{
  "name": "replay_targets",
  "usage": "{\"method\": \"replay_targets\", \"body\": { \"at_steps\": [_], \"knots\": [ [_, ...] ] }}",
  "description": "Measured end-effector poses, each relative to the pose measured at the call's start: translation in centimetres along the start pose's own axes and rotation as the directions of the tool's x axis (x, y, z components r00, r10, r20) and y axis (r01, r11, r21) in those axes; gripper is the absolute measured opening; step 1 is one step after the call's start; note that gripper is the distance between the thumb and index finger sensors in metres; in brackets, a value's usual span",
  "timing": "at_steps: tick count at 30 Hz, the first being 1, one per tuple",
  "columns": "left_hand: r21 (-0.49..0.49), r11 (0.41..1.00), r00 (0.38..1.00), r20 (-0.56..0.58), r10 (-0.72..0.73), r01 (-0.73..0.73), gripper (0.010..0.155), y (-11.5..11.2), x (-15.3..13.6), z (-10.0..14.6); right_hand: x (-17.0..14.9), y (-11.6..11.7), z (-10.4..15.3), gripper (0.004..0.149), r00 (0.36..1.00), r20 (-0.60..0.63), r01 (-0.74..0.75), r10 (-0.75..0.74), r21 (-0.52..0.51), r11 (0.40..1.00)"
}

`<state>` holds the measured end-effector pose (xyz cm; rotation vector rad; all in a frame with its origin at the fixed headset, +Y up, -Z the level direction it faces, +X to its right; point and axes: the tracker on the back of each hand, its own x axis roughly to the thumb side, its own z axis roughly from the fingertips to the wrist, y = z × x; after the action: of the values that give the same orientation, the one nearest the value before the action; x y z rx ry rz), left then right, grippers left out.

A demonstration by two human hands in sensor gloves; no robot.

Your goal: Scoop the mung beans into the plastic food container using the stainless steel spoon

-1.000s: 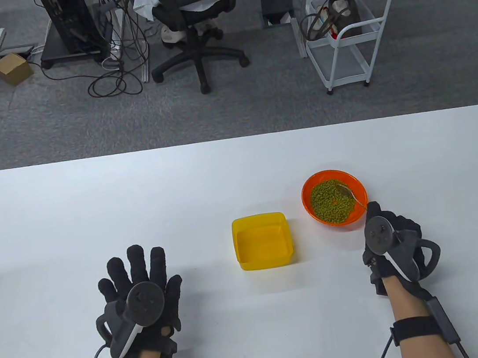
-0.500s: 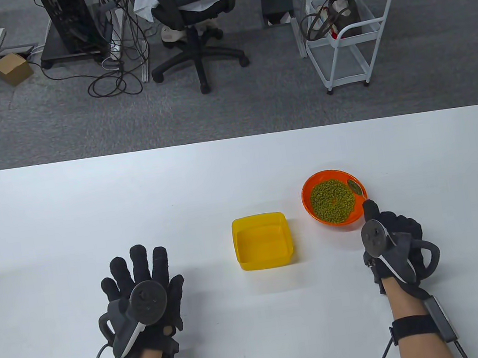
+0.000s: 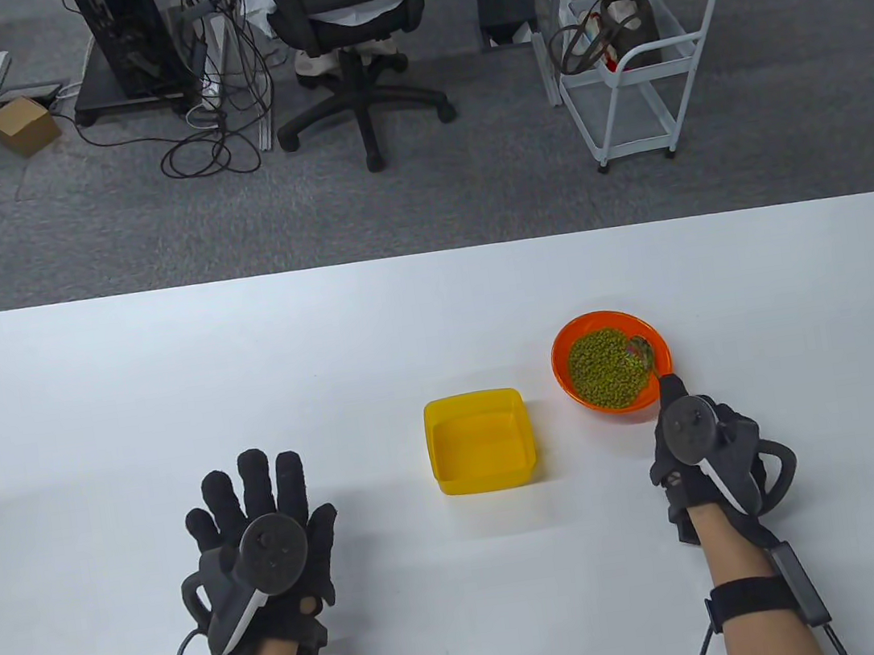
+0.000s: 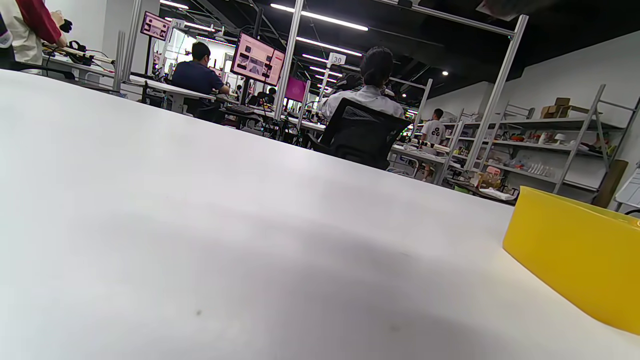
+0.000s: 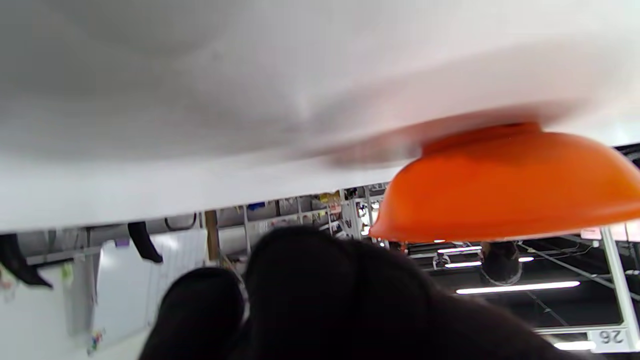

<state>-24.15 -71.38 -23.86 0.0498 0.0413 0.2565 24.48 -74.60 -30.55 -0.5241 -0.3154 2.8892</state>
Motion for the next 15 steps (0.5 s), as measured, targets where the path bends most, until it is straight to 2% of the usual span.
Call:
{"method": "replay_targets", "body": {
  "at_steps": [5,9,11,13,15],
  "knots": [
    [-0.011,1.0,1.0,0.002,-0.006,0.006,0.076,-0.1,0.08,-0.01,-0.06,-0.22,-0.19,0.041,0.999,0.003,0.04,-0.04,0.028,0.999],
    [-0.007,1.0,1.0,0.001,0.004,-0.004,0.076,-0.03,0.07,-0.03,-0.28,-0.1,-0.39,0.041,0.975,-0.04,0.22,-0.216,0.119,0.968],
    [-0.009,1.0,1.0,0.002,0.002,-0.002,0.076,-0.1,0.06,-0.03,-0.25,-0.03,-0.46,0.04,0.967,-0.05,0.255,-0.251,0.14,0.957],
    [-0.014,1.0,1.0,0.002,0.001,-0.001,0.076,-0.12,0.08,-0.03,-0.09,0.03,-0.49,0.04,0.968,-0.044,0.251,-0.248,0.172,0.953],
    [-0.017,1.0,1.0,0.002,-0.002,0.002,0.077,-0.11,0.12,-0.01,0.33,-0.05,-0.43,0.04,0.984,-0.003,0.175,-0.176,0.159,0.972]
  ]
}}
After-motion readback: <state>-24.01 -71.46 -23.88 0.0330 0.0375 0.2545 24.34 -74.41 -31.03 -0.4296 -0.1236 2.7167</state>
